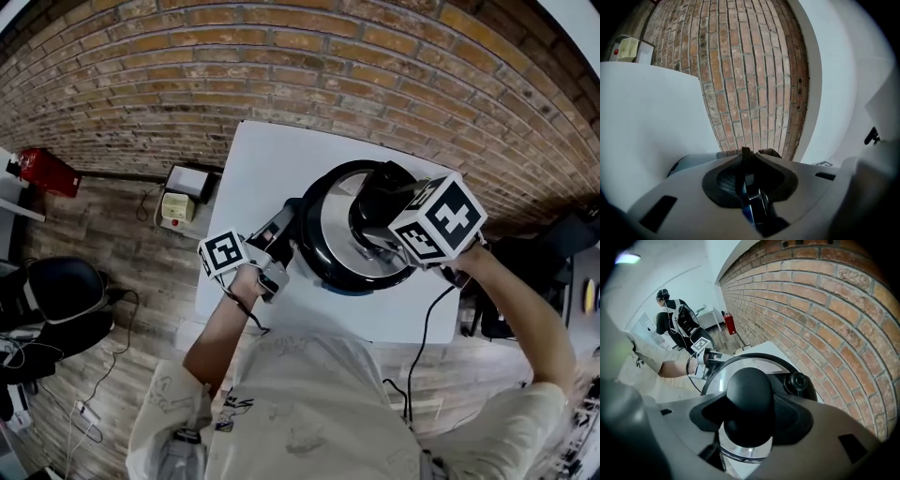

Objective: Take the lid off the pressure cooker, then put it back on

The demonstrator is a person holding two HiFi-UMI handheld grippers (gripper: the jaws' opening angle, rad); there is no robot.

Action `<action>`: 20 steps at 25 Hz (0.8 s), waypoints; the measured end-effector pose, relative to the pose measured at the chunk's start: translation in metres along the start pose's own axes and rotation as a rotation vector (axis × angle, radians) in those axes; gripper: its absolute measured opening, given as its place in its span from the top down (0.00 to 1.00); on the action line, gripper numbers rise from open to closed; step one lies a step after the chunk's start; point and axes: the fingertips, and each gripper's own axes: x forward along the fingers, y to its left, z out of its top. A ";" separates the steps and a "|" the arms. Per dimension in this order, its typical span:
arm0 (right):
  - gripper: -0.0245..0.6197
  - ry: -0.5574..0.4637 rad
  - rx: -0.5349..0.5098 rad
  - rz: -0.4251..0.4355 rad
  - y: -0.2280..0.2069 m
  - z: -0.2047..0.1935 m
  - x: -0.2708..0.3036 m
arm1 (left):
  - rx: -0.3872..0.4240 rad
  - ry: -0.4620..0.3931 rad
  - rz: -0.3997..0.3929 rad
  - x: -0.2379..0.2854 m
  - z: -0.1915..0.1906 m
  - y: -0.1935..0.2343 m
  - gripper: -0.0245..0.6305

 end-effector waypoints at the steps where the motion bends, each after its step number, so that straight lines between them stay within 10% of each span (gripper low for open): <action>1: 0.51 -0.004 0.003 -0.003 -0.001 -0.003 -0.003 | 0.006 0.002 0.006 0.000 0.000 0.002 0.84; 20: 0.51 -0.081 0.264 -0.113 -0.010 -0.110 -0.086 | -0.005 -0.030 0.023 -0.003 0.003 0.002 0.84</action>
